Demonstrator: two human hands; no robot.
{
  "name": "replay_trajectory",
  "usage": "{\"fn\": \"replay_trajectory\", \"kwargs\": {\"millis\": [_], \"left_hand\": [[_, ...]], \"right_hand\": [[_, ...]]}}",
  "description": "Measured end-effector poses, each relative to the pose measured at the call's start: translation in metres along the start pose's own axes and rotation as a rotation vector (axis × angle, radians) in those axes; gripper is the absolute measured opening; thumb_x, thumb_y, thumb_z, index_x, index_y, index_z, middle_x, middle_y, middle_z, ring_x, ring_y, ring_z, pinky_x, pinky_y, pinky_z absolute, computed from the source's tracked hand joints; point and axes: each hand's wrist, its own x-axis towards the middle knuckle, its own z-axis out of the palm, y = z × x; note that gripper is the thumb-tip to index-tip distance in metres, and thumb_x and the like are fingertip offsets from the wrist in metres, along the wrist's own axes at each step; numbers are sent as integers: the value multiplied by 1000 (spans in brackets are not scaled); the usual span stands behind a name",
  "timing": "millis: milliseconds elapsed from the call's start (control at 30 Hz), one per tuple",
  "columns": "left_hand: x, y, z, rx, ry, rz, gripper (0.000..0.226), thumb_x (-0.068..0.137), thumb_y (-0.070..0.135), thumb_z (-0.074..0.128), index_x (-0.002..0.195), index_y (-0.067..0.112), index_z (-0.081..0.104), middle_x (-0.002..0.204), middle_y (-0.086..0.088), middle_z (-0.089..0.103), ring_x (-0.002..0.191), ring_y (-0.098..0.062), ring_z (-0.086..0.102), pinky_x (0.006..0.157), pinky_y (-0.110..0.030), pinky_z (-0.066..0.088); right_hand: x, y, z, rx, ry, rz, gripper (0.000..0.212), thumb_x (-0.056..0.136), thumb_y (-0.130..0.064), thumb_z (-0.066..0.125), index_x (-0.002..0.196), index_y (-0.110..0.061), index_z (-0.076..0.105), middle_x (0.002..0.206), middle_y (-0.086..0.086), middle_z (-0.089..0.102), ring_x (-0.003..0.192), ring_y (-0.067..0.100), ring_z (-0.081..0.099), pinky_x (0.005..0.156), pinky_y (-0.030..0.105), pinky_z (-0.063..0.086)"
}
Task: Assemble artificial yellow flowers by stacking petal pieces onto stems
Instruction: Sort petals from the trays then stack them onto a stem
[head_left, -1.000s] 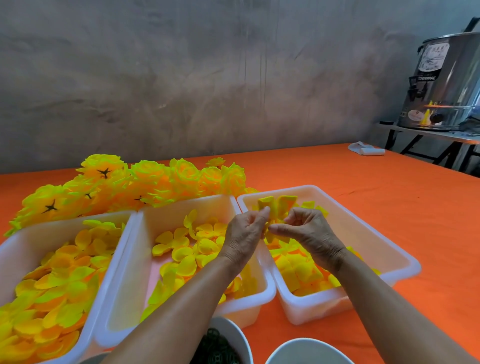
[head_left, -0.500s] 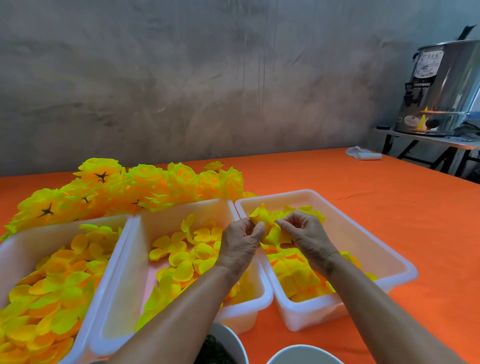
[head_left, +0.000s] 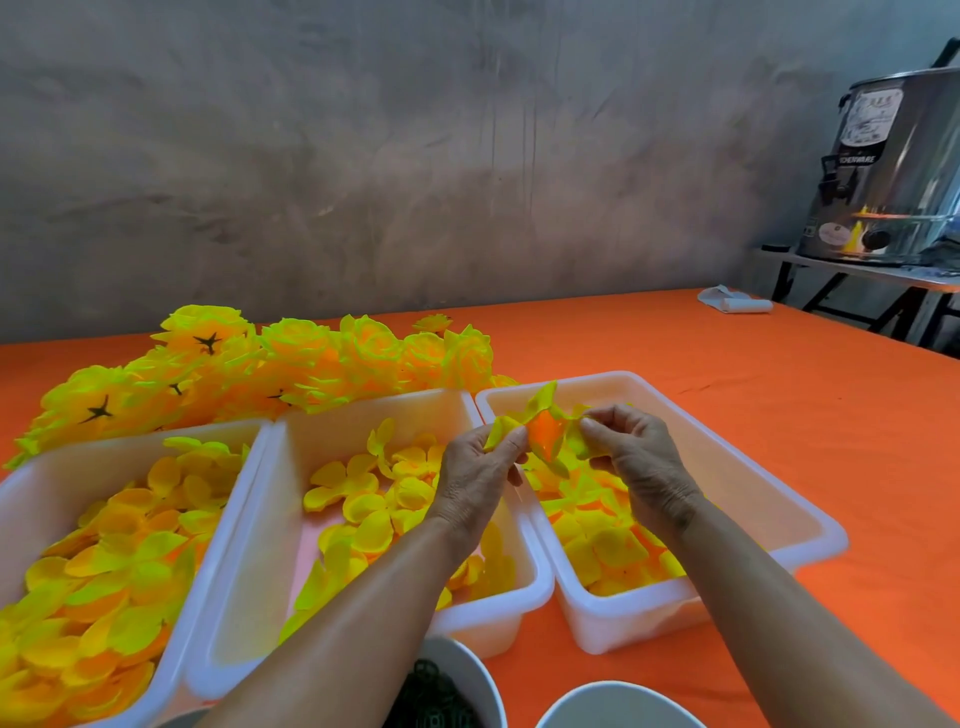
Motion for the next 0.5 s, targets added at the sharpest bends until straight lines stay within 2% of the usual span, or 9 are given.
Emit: {"fn": "replay_trajectory", "kwargs": {"millis": [67, 167, 300, 400, 467, 500], "left_hand": [[0, -1, 1, -14, 1, 3, 25, 90, 18, 61, 65, 17, 63, 61, 2, 59, 48, -5, 48, 54, -13, 41], [0, -1, 3, 57, -20, 4, 22, 90, 15, 61, 68, 14, 64, 67, -8, 62, 52, -6, 49, 56, -15, 42], [-1, -2, 4, 109, -23, 28, 23, 88, 9, 61, 74, -9, 62, 66, -11, 53, 61, -15, 47, 58, -23, 38], [-1, -2, 5, 141, -46, 33, 28, 88, 8, 60, 77, -18, 59, 68, -12, 52, 65, -17, 44, 63, -27, 35], [-1, -2, 6, 162, -45, 28, 28, 87, 7, 60, 76, -19, 58, 68, -12, 50, 65, -17, 42, 62, -28, 34], [-2, -2, 6, 163, -32, 26, 28, 87, 6, 59, 74, -19, 57, 67, -12, 50, 65, -17, 42, 62, -28, 34]], "right_hand": [[2, 2, 0, -16, 72, -33, 17, 89, 0, 57, 78, -13, 60, 67, 0, 56, 60, 9, 50, 47, 11, 41], [5, 5, -1, -52, 155, -56, 10, 89, 0, 55, 88, -7, 62, 72, 5, 57, 61, 12, 49, 51, 17, 42], [9, 8, -1, -78, 212, -46, 20, 88, -1, 55, 75, -15, 60, 73, 6, 58, 63, 15, 51, 54, 26, 45], [11, 10, -1, -148, 284, -59, 22, 87, -2, 58, 72, -18, 59, 71, 1, 58, 71, 19, 53, 67, 35, 47], [11, 10, -2, -246, 285, -82, 14, 87, -3, 58, 78, -14, 61, 75, 2, 58, 75, 18, 52, 71, 32, 45], [11, 10, -1, -268, 241, -87, 11, 87, -2, 57, 83, -12, 61, 78, 4, 58, 74, 17, 51, 68, 29, 44]]}}
